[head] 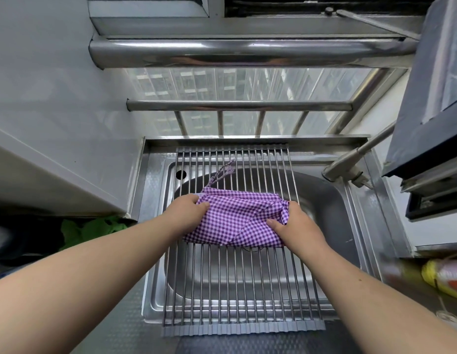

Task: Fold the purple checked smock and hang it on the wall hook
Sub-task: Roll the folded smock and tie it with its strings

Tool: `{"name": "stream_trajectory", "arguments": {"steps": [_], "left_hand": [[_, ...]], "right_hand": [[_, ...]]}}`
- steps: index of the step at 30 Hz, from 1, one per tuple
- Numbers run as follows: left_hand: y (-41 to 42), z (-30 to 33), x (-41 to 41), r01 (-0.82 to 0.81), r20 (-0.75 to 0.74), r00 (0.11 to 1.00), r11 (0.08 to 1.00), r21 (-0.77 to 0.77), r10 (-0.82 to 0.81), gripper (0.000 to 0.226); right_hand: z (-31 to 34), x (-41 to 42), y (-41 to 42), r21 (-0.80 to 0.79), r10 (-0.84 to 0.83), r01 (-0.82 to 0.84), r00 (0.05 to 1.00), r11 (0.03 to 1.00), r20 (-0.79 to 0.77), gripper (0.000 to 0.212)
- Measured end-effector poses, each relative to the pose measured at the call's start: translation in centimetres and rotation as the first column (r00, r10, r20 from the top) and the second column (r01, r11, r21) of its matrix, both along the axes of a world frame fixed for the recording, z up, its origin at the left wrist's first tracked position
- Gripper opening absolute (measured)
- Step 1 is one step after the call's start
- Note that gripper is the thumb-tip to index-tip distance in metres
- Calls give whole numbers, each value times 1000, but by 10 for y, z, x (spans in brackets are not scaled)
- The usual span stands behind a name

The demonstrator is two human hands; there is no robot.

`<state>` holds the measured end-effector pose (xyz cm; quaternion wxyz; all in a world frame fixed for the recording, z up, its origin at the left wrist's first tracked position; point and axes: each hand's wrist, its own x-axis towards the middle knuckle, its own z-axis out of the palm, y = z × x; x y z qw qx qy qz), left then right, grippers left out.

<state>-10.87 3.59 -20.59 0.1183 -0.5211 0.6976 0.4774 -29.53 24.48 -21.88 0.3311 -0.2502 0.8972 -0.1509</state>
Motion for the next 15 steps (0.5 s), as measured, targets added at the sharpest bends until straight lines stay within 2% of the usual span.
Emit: {"name": "stream_trajectory", "arguments": {"steps": [4,7,10,11,12,13,15], "left_hand": [[-7,-2,4,109,51,994,976,-189,-101,34],[-9,-8,4,86,72,995,966,-245,-71,36],[-3,-11,2,126,122,989,926,-357,-87,24],[2,-10,1,192,130,980,871,-452,-148,21],[6,-8,1,298,132,953,769,-566,-272,22],[10,-4,1,429,149,880,617,-660,-452,26],[15,-5,2,675,258,575,272,-686,-777,43]], "right_hand": [[-3,-3,1,1,13,-13,1000,1000,-24,43],[-4,-5,-2,18,35,-35,999,999,-26,39],[-4,-5,-5,54,46,-43,998,998,-39,36],[-4,-5,-6,74,45,-42,998,996,-39,36],[-4,-6,-8,87,42,-39,999,995,-33,36],[-4,-6,-9,94,38,-35,999,995,-26,36],[-4,-9,-11,106,32,-31,999,994,-10,38]]}}
